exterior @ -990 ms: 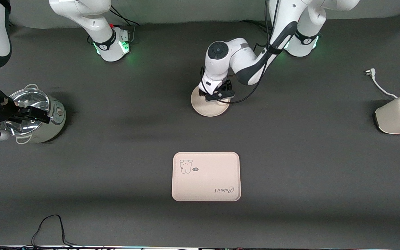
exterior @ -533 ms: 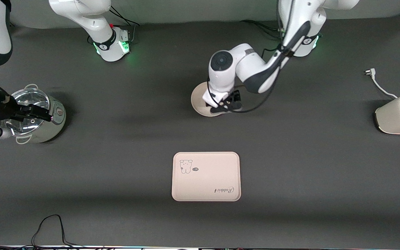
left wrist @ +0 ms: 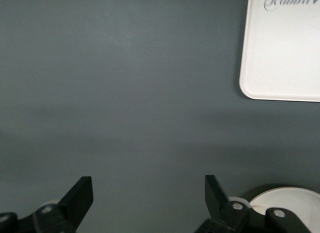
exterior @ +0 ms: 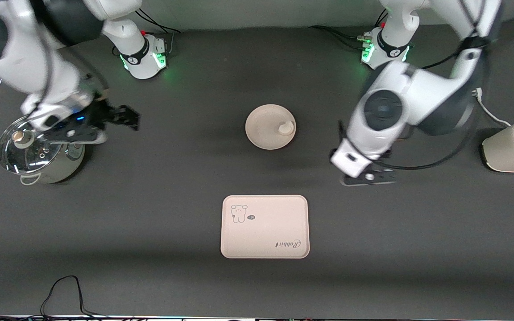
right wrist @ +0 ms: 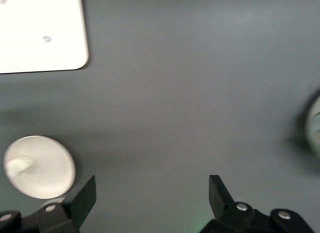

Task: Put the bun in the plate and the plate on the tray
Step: 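Withdraw the left gripper while the right gripper reaches toward the plate, then lower the right gripper to the plate rim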

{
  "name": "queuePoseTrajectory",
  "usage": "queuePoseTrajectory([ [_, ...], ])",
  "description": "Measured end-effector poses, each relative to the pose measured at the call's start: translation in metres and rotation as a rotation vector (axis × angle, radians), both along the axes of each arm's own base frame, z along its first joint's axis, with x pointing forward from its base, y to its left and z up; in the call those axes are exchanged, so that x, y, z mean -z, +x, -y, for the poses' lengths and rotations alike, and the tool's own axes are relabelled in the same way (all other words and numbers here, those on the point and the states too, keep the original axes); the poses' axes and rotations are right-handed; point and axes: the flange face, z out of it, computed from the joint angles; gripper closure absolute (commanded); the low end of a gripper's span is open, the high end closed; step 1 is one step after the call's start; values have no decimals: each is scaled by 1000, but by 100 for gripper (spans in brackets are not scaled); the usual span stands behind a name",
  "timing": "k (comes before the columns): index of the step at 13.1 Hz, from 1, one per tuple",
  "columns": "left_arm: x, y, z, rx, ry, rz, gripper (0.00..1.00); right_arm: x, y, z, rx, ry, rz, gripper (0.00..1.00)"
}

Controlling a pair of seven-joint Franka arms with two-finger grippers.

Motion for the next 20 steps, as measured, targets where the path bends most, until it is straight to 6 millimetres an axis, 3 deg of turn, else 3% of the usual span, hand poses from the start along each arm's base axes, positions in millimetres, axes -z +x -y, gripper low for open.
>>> queuePoseTrajectory([
  [3,-51,14,-112,43,-79,-23,0,8,-64,-134,46,20,45,0],
  [4,-65,11,-138,49,-78,-29,0,16,-88,-174,50,31,57,0],
  [6,-84,0,-167,49,-59,-48,0,40,-128,-248,53,37,61,0],
  [7,-89,-2,-178,56,-57,-48,0,50,-137,-275,47,34,59,0],
  [9,-88,0,-200,45,-75,-54,0,66,-138,-309,26,29,58,0],
  [11,-85,1,-211,30,-92,-60,0,79,-129,-311,17,14,52,0],
  [14,-84,1,-224,6,-101,-62,0,96,-111,-285,-12,94,48,0],
  [16,-86,0,-238,-31,-142,-60,0,130,-110,-253,-22,183,56,0],
  [18,-98,-3,-247,-57,-169,-45,0,179,-119,-220,-37,247,69,0],
  [20,-110,-13,-248,-70,-172,-56,0,217,-129,-198,-54,265,83,0],
])
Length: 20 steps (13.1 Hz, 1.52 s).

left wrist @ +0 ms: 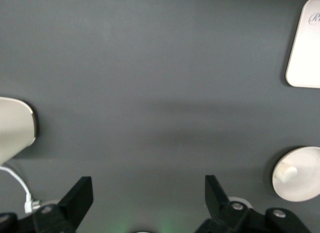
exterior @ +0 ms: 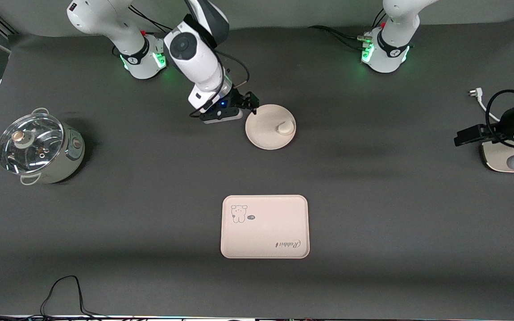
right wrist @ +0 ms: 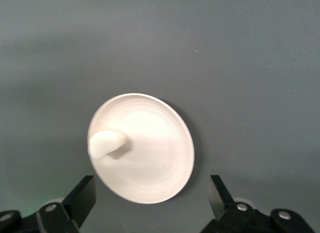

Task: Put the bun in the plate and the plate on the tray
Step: 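Lower the right gripper to the plate rim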

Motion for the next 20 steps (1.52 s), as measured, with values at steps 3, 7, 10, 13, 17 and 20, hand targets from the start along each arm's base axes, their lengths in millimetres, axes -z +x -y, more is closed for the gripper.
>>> queuePoseTrajectory([
  [3,-10,-2,2,2,16,32,0,49,-6,15,11,32,51,0],
  [7,-14,-1,2,7,42,52,0,118,-23,13,36,29,93,0],
  [10,-14,-1,2,9,45,53,0,142,-29,21,38,25,87,0],
  [13,-15,-1,1,14,47,62,0,146,-34,22,49,44,74,0],
  [17,-18,-2,1,22,53,68,0,153,-42,11,57,58,53,10],
  [20,-19,-2,9,40,57,70,0,156,-43,9,56,58,49,57],
])
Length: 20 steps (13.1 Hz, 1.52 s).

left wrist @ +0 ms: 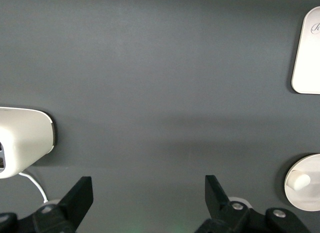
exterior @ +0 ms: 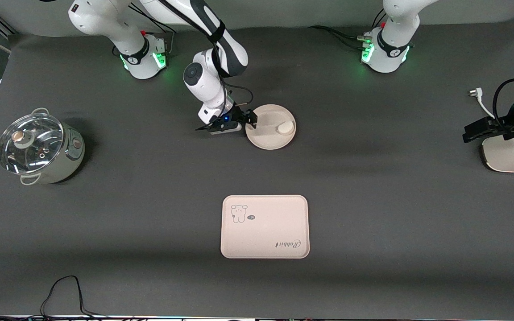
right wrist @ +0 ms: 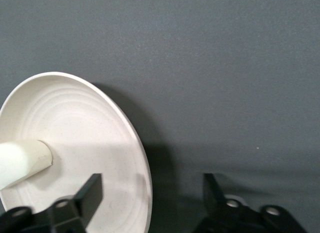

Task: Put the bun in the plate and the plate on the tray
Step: 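Lower the right gripper to the plate rim, then grip the plate rim with the right gripper and lift it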

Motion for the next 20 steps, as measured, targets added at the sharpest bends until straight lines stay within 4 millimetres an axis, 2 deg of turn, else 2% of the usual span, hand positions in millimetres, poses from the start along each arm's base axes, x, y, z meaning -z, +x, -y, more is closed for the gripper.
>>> queuePoseTrajectory([
  [3,3,1,9,12,30,-3,0,0,1,-1,1,2,0,93],
  [4,3,2,12,14,38,-5,0,0,1,-1,2,3,0,100],
  [7,1,2,19,24,50,1,0,-2,2,-3,3,7,2,100],
  [10,-6,3,19,23,50,16,0,-3,3,-4,5,10,3,100],
  [12,-5,4,15,15,50,15,0,-10,6,-8,6,27,8,100],
  [14,-5,4,14,13,51,14,0,-28,10,-15,-4,68,-11,100],
  [17,-7,4,16,18,50,19,0,-68,15,-19,-21,141,-26,100],
  [20,-7,5,16,17,50,20,0,-94,26,-14,-83,161,-40,100],
])
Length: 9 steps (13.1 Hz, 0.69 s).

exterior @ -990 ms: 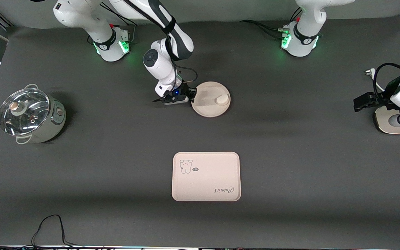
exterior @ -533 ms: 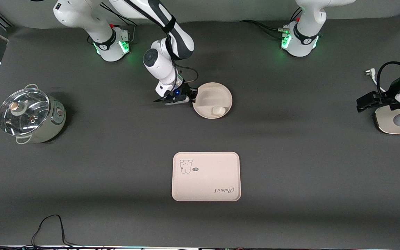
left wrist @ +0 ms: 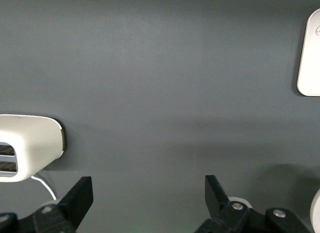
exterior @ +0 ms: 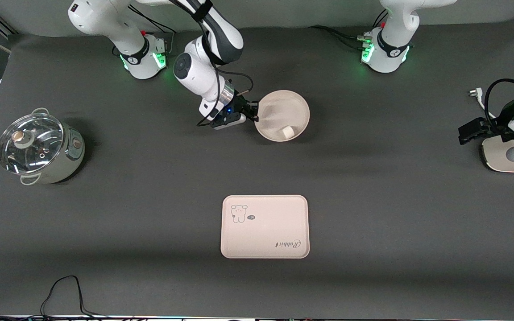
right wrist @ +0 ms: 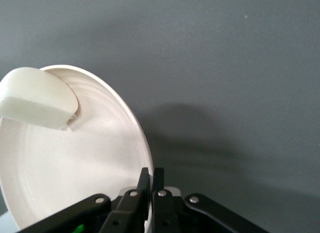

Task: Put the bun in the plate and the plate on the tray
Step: 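Grip the plate rim with the right gripper and lift it, then carry the plate with the right gripper over the white tray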

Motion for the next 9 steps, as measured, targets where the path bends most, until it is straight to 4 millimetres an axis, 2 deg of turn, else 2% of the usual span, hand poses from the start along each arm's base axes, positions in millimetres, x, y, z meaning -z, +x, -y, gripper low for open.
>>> queuePoseTrajectory([
  [1,0,0,0,0,0,0,0,-7,11,9,-28,-8,-8,100],
  [4,1,1,2,3,0,0,0,-31,56,55,-65,-29,-49,100],
  [5,1,1,2,3,0,0,0,-40,67,62,-69,-17,-66,100],
  [7,1,1,3,4,-1,0,0,-55,79,64,-75,2,-73,100],
  [9,1,1,6,11,-1,0,0,-60,82,61,-81,8,-67,100],
])
